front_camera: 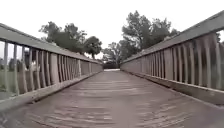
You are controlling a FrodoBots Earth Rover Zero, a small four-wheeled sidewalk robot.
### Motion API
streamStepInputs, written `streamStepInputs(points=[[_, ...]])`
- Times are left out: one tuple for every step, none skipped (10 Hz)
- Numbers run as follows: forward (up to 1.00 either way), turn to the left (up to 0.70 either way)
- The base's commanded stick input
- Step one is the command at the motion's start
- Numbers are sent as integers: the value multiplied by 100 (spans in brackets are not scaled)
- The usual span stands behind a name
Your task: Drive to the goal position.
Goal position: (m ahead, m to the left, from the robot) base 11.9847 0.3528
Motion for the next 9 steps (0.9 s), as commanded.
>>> streamStepInputs(points=[[70, 0], [70, 0], [70, 0], [70, 0], [70, 0], [70, 0], [70, 0], [70, 0], [70, 0]])
